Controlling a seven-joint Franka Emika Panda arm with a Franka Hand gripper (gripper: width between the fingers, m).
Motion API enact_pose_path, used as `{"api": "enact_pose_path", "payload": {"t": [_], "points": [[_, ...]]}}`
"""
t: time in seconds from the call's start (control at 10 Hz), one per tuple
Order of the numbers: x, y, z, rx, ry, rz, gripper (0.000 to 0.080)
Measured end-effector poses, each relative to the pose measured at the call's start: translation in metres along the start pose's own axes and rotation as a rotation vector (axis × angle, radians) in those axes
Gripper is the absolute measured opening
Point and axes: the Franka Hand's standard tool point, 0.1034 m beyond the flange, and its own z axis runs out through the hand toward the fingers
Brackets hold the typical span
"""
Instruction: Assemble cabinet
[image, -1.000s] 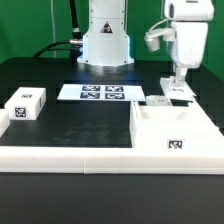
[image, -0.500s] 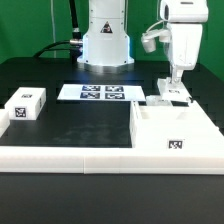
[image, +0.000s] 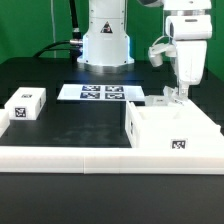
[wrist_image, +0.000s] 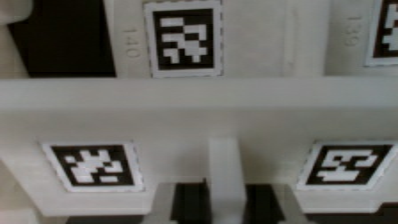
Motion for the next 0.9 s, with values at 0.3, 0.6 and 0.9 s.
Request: {"api": "enact_pose_path", "payload": {"t": [0.3, 0.6, 0.9], "points": [[0.000, 0.000, 0.000, 0.000, 0.000, 0.000, 0.0070], [-0.003, 0.007, -0.015, -0.018, -0.009, -0.001, 0.0070], [-0.013, 0.012, -0.019, -0.021, -0.015, 0.007, 0.0070]]}}
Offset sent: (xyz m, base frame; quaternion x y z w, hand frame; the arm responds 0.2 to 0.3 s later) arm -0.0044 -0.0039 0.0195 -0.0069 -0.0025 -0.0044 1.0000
